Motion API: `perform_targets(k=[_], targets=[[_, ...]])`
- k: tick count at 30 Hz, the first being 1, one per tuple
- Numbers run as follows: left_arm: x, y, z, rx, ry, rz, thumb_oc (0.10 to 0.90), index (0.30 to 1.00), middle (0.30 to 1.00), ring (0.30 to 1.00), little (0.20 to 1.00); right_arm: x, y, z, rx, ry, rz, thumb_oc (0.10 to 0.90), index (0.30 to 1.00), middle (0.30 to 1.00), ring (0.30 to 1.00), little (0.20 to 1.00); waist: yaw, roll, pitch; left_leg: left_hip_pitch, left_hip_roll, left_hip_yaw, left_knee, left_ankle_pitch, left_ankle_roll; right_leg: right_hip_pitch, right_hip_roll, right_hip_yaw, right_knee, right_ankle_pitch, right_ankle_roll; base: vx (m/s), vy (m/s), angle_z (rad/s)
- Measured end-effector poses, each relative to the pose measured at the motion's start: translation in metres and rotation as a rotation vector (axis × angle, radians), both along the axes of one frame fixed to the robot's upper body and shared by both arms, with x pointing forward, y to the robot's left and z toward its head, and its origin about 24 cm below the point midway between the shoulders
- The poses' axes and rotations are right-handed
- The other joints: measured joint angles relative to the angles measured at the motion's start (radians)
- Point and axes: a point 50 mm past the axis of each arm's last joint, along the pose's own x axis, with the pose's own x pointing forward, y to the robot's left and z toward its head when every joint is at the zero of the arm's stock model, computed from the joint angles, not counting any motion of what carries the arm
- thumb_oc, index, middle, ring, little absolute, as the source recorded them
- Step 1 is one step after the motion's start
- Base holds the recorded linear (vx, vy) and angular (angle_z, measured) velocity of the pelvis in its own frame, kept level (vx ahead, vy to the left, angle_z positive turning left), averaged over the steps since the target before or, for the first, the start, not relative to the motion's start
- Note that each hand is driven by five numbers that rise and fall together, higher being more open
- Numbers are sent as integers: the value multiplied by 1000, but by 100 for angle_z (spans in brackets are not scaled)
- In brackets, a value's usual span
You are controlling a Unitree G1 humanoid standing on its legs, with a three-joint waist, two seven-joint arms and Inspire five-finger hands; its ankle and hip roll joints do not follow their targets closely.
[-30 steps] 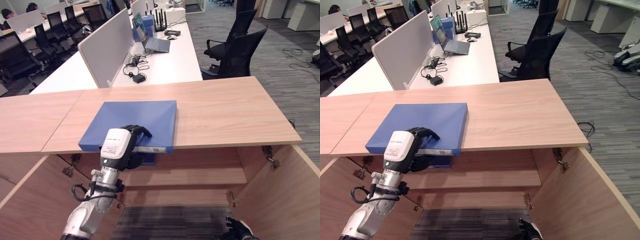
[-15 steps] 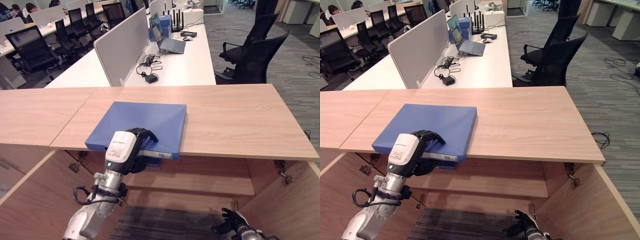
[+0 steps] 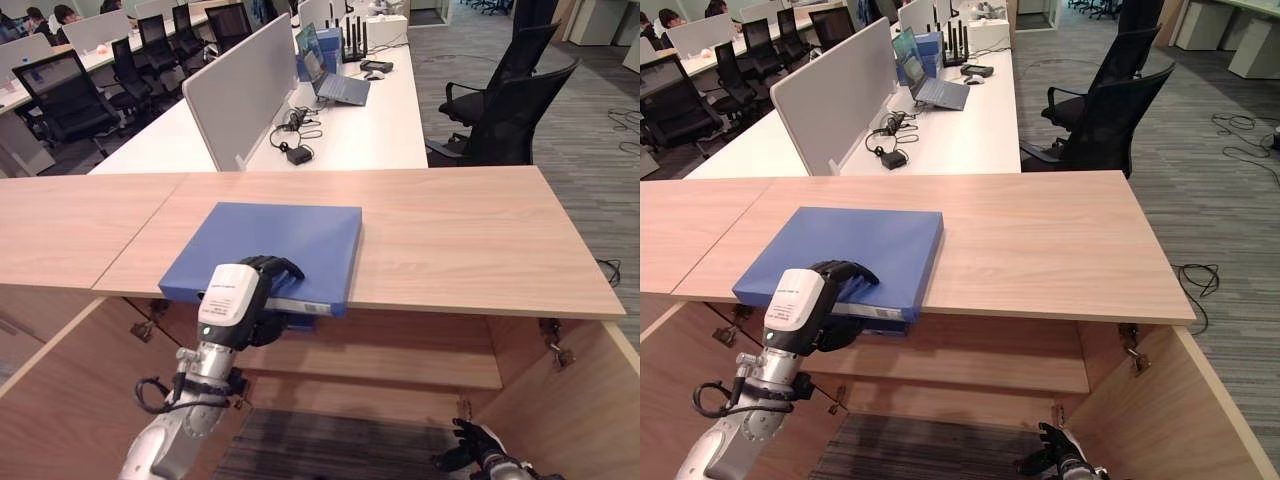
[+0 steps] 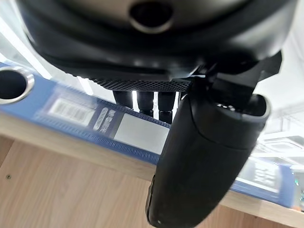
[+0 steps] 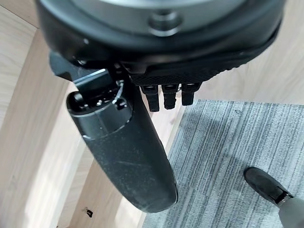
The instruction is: Put the empty folder in the office cabinet
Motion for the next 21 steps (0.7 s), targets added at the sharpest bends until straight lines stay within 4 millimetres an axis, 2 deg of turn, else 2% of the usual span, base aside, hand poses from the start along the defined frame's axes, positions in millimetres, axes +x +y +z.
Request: perform_targets(k=[2,3,4,5,6,8,9,10,11,12,13,14,15,16,17,19,21], targets=[[-5,4,-1,-77,24,12,557,535,535,535,535,-3,-2,-1,-4,7,-6,800,900,900,900,900,1,6,4,-2,-1,-1,0,0,0,0,1,-1,0,0,-1,17,5,13],[-11,11,0,-98,32,38,424,335,335,335,335,-4,-3,-1,-7,7,-17,800,900,900,900,900,4,8,6,-3,-4,-2,-1,0,0,1,0,-3,0,-5,-8,21,5,17],[-13,14,0,-104,32,53,400,300,300,300,300,-4,-4,0,-7,4,-27,800,900,900,900,900,5,8,6,-6,-8,-3,-1,0,0,1,-3,-4,-1,-12,-18,20,5,24],[-14,18,1,-100,29,70,400,300,300,300,300,-4,-6,0,-9,0,-37,800,900,900,900,900,7,5,8,-14,-12,-4,-1,-2,-3,1,-5,-7,-1,-24,-28,17,7,49],[-16,24,2,-85,28,91,400,300,300,300,300,-4,-11,2,-22,-1,-49,800,900,900,900,900,7,17,12,-22,-13,-16,-6,-13,-14,2,-5,-30,-1,-37,-48,18,9,68],[-18,28,7,-61,10,100,400,300,300,300,300,-8,-18,2,-42,16,-57,800,900,900,900,900,12,51,11,-41,2,-28,-7,-57,-8,6,16,-65,-8,-45,-43,14,10,67],[-19,30,9,-57,3,107,400,300,300,300,300,-11,-19,1,-43,25,-60,800,900,900,900,900,27,51,12,-48,0,-28,-7,-66,-11,4,18,-70,-8,-46,-43,10,8,47],[-20,34,10,-53,1,119,400,300,300,300,300,-13,-18,0,-40,30,-60,800,900,900,900,900,35,48,12,-61,0,-27,-7,-72,-13,0,16,-74,-8,-51,-51,11,6,52],[-20,35,11,-51,-4,124,400,300,300,300,300,-15,-17,-1,-36,35,-61,800,900,900,900,900,39,34,12,-75,-6,-23,-7,-88,-21,-12,8,-80,-9,-55,-57,8,3,63],[-18,38,13,-52,-11,128,400,300,300,300,300,-18,-14,-3,-28,42,-63,800,900,900,900,900,42,4,11,-88,-19,-20,7,-80,-13,-25,-17,-104,-9,-49,-72,17,1,46],[-21,43,12,-50,4,140,400,300,300,300,300,-21,-9,-5,-14,51,-65,800,900,900,900,900,72,-36,11,-91,-48,-1,67,-76,-11,-30,-52,-98,-9,-42,-73,12,0,26],[-23,45,12,-44,6,149,400,300,300,300,300,-24,-8,-6,-12,56,-66,800,900,900,900,900,76,-37,6,-82,-47,8,89,-77,-11,-20,-53,-98,-8,-39,-66,18,2,19],[-26,45,11,-43,13,149,400,300,300,300,300,-27,-11,-6,-18,62,-69,800,900,900,900,900,76,-14,-7,-68,-28,0,76,-75,0,-13,-29,-96,-8,-36,-53,7,2,35],[-25,43,11,-43,12,141,400,300,300,300,300,-29,-11,-7,-19,68,-78,800,900,900,900,900,79,-3,-12,-51,-19,0,35,-78,4,-11,-23,-99,-8,-35,-46,13,1,37],[-25,43,11,-48,8,143,400,300,300,300,300,-30,-9,-8,-14,66,-83,800,900,900,900,900,81,0,-19,-49,-23,-2,12,-57,13,-17,-23,-72,-7,-35,-21,15,-3,41],[-24,39,17,-47,-21,121,400,300,300,300,300,-28,-7,-8,-2,62,-85,800,900,900,900,900,82,-6,-15,-46,-44,-23,-2,-42,21,-19,-26,-35,-8,-32,-19,14,-7,31],[-25,40,17,-31,-14,117,400,300,300,300,300,-23,-6,-7,-1,49,-82,800,900,900,900,900,84,-2,-17,-42,-59,-23,-3,-41,26,-14,-42,-36,-8,-27,-11,3,-6,5]])
